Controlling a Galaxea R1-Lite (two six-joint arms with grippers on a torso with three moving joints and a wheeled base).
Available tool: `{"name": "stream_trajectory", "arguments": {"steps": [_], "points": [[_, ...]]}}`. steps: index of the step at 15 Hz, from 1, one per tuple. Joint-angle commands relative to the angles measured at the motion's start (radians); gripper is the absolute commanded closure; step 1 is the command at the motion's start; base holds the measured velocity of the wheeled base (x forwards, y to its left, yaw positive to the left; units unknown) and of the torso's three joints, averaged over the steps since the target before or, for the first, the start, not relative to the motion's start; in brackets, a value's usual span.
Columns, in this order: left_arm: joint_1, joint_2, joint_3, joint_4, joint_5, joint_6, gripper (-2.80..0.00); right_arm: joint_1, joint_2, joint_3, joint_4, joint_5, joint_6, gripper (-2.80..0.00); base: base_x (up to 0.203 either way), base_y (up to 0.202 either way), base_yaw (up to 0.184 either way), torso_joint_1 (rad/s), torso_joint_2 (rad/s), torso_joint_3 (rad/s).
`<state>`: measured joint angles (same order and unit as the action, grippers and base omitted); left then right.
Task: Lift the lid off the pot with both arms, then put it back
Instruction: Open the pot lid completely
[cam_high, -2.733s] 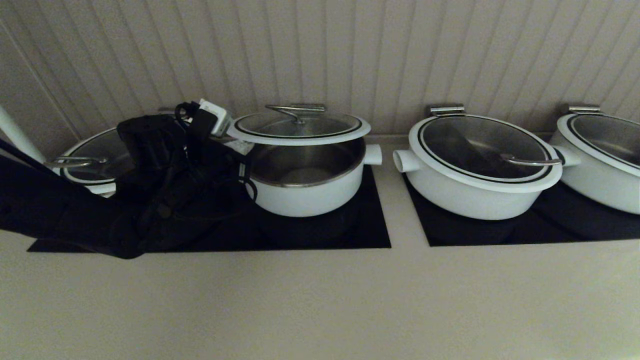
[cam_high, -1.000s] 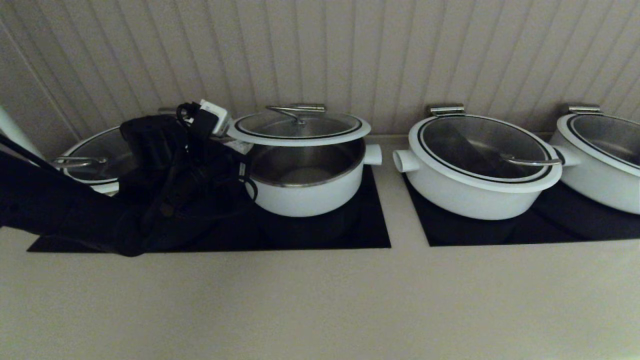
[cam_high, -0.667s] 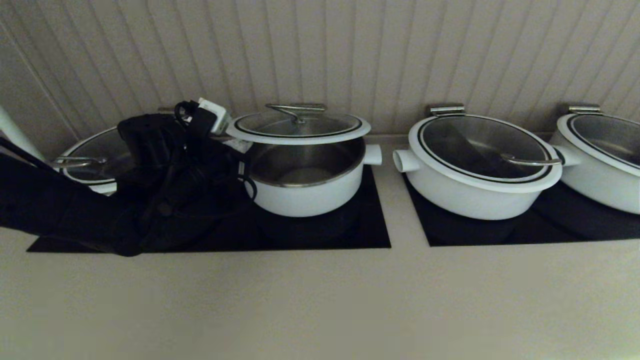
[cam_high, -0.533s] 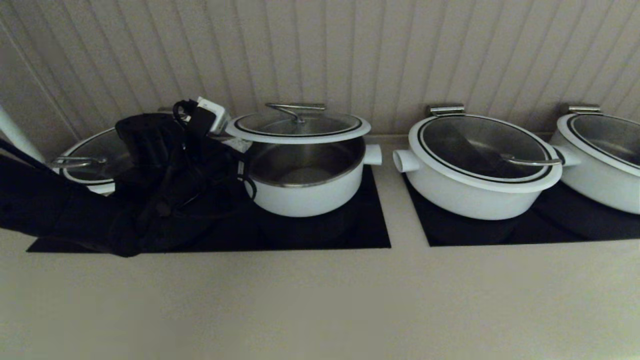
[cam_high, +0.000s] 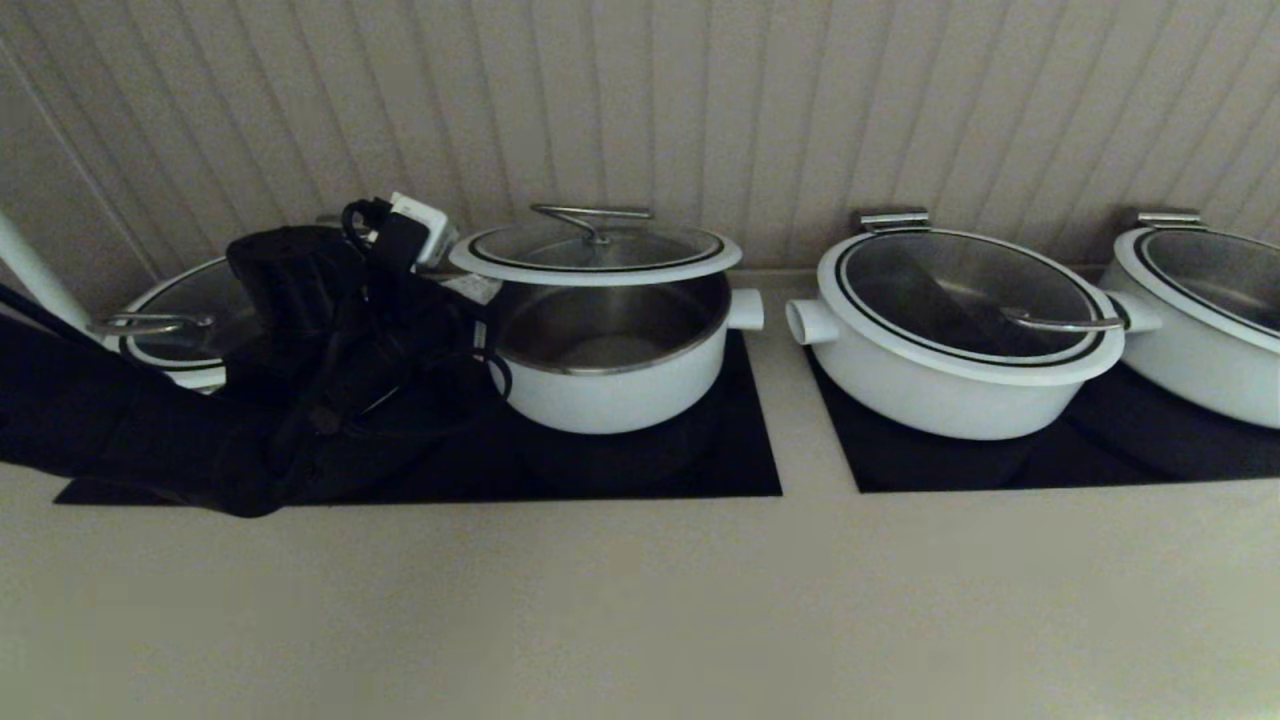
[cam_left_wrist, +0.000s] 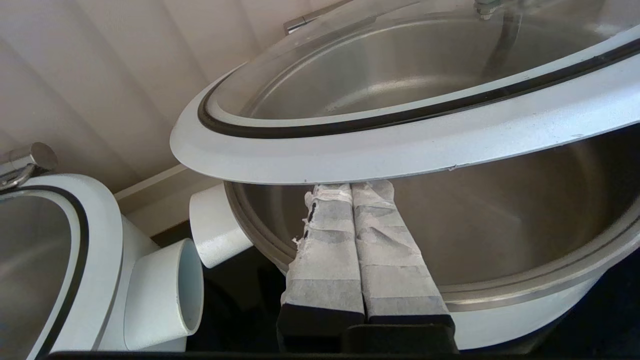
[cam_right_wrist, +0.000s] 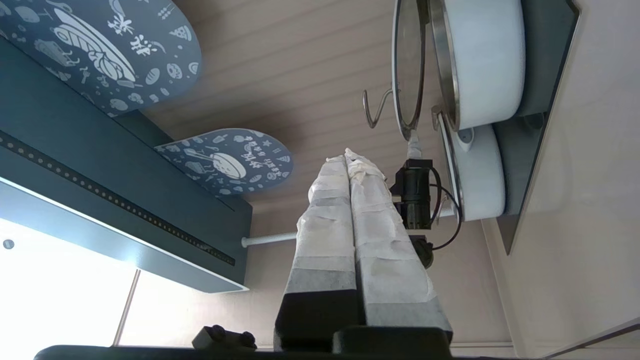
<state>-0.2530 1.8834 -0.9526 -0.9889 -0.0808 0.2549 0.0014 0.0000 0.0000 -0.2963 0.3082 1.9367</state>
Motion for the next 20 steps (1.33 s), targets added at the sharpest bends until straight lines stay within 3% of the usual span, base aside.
{"name": "stream_trajectory", "arguments": {"steps": [1, 6, 13, 15, 18, 20], "points": [[0.0, 0.003, 0.001, -0.005, -0.001, 0.001, 0.0, 0.0, 0.0, 0.0, -0.033, -0.002, -0.016, 0.0, 0.0, 0.0, 0.0, 0.0, 0.0, 0.0], [0.0, 0.011, 0.001, -0.005, -0.001, 0.0, 0.0, 0.0, 0.0, 0.0, -0.157, 0.014, -0.224, 0.0, 0.0, 0.0, 0.0, 0.0, 0.0, 0.0], [0.0, 0.017, 0.0, -0.005, -0.001, 0.0, 0.0, 0.001, 0.0, 0.0, -0.233, 0.03, -0.254, 0.0, 0.0, 0.0, 0.0, 0.0, 0.0, 0.0], [0.0, 0.019, -0.001, -0.005, -0.001, 0.0, 0.0, 0.0, 0.0, 0.0, -0.235, 0.041, -0.349, 0.0, 0.0, 0.0, 0.0, 0.0, 0.0, 0.0], [0.0, 0.023, -0.002, -0.005, -0.001, 0.0, 0.0, 0.001, 0.0, 0.0, -0.209, 0.164, -0.462, 0.0, 0.0, 0.0, 0.0, 0.0, 0.0, 0.0], [0.0, 0.023, 0.0, -0.005, -0.001, 0.0, 0.0, 0.001, 0.0, 0.0, -0.172, 0.216, -0.642, 0.0, 0.0, 0.0, 0.0, 0.0, 0.0, 0.0]]}}
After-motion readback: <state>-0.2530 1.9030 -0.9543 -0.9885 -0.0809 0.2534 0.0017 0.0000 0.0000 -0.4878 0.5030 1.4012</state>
